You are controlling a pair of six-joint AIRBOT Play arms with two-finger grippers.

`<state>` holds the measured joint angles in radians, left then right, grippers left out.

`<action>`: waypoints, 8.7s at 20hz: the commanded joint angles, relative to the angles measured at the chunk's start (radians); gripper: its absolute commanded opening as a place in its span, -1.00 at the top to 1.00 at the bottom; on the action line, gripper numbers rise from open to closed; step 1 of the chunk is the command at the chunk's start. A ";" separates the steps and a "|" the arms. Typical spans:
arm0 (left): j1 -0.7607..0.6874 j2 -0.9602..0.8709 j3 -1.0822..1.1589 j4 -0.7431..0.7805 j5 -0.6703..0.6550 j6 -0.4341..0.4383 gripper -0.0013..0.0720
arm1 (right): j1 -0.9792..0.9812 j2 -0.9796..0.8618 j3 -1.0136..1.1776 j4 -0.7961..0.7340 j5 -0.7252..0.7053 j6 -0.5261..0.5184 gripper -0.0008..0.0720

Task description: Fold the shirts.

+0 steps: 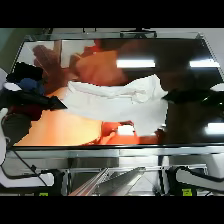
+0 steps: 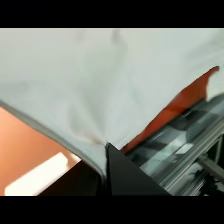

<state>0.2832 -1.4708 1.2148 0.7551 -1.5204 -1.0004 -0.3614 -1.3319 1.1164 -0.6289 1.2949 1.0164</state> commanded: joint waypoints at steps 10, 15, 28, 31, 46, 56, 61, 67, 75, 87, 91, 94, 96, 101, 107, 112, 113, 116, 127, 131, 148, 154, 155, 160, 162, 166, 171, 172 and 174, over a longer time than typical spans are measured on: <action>0.588 0.628 0.415 -0.920 -0.167 0.190 0.90 | -0.344 0.897 0.209 0.264 -0.377 -0.174 0.93; 0.660 0.653 0.269 -0.872 -0.184 0.155 0.90 | -0.355 0.826 0.202 0.262 -0.225 -0.127 0.93; -0.011 -0.047 0.222 -0.444 0.264 0.323 0.92 | -0.010 -0.011 0.015 0.460 -0.237 -0.410 0.93; 0.012 -0.056 0.351 -0.548 0.158 0.301 0.92 | -0.024 0.043 0.057 0.507 -0.218 -0.427 0.93; 0.315 0.514 0.652 -1.143 -0.311 0.187 0.91 | -0.315 1.007 0.143 0.422 -0.528 -0.426 0.93; 0.380 0.451 0.399 -1.002 -0.333 0.126 0.91 | -0.369 0.757 0.142 0.412 -0.184 -0.227 0.93; 0.108 0.245 0.145 -0.725 -0.275 0.197 0.92 | -0.244 0.444 0.055 0.369 -0.087 -0.204 0.93; 0.043 -0.143 0.068 -0.641 -0.063 0.298 0.92 | -0.071 0.007 -0.026 0.299 -0.287 -0.209 0.93; 0.041 -0.559 0.400 -0.642 0.097 0.268 0.94 | -0.021 -0.372 0.057 0.397 -0.502 -0.269 0.93; -0.069 -0.744 0.772 -0.494 0.198 0.210 0.94 | -0.006 -0.555 0.401 0.466 -0.537 -0.313 0.93; -0.119 -0.744 0.771 -0.341 0.256 0.210 0.94 | -0.006 -0.617 0.401 0.464 -0.518 -0.314 0.93; -0.131 -0.744 0.771 -0.316 0.282 0.211 0.94 | -0.011 -0.645 0.401 0.438 -0.482 -0.313 0.93; -0.131 -0.745 0.771 -0.280 0.286 0.207 0.94 | -0.018 -0.645 0.401 0.349 -0.475 -0.307 0.93; -0.131 -0.745 0.771 -0.145 0.306 0.174 0.94 | -0.027 -0.645 0.401 0.223 -0.475 -0.276 0.93; -0.131 -0.745 0.771 -0.119 0.322 0.164 0.94 | -0.027 -0.645 0.401 0.194 -0.476 -0.276 0.93; -0.131 -0.745 0.771 -0.126 0.319 0.163 0.94 | -0.027 -0.645 0.401 0.194 -0.479 -0.276 0.93; -0.131 -0.745 0.771 -0.126 0.319 0.163 0.94 | -0.028 -0.645 0.401 0.194 -0.480 -0.276 0.93; -0.131 -0.744 0.771 -0.126 0.315 0.157 0.20 | -0.028 -0.642 0.401 0.194 -0.476 -0.276 0.06; 0.019 -0.646 0.772 -0.126 0.086 -0.113 -0.98 | -0.128 -0.446 0.401 -0.206 -0.290 0.080 -0.44; 0.087 -0.576 0.772 -0.126 -0.045 -0.191 -0.98 | -0.183 -0.352 0.401 -0.206 -0.152 0.103 -0.44; 0.002 0.061 0.475 -0.108 -0.241 -0.280 0.97 | -0.252 0.168 0.251 -0.206 0.255 0.266 0.93; -0.047 0.413 -0.039 0.137 -0.134 -0.255 0.89 | -0.252 0.380 -0.194 -0.201 -0.011 0.224 0.93; -0.037 0.467 -0.133 0.143 -0.115 -0.239 0.89 | -0.251 0.399 -0.266 -0.183 -0.047 0.209 0.93; 0.068 0.577 -0.473 0.142 0.126 -0.144 0.89 | -0.229 0.377 -0.423 -0.042 -0.180 0.124 0.93; 0.129 0.492 -0.468 0.143 0.175 -0.105 0.89 | -0.231 0.321 -0.372 -0.014 -0.201 0.085 0.93; 0.244 0.286 -0.457 0.143 0.136 -0.075 0.04 | -0.267 0.245 -0.351 -0.121 -0.124 0.093 0.71; 0.232 0.078 -0.456 0.139 0.230 -0.018 0.03 | -0.447 0.239 -0.351 -0.195 -0.109 0.139 -0.07; 0.215 0.043 -0.456 0.139 0.257 -0.008 0.03 | -0.480 0.239 -0.351 -0.199 -0.095 0.138 -0.07; 0.170 -0.029 -0.452 0.134 0.313 0.018 0.03 | -0.526 0.239 -0.351 -0.207 -0.071 0.132 -0.07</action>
<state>0.4900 -1.3968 0.7605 0.8940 -1.2900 -1.0241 -0.8116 -1.0893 0.7647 -0.8112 1.1908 1.1450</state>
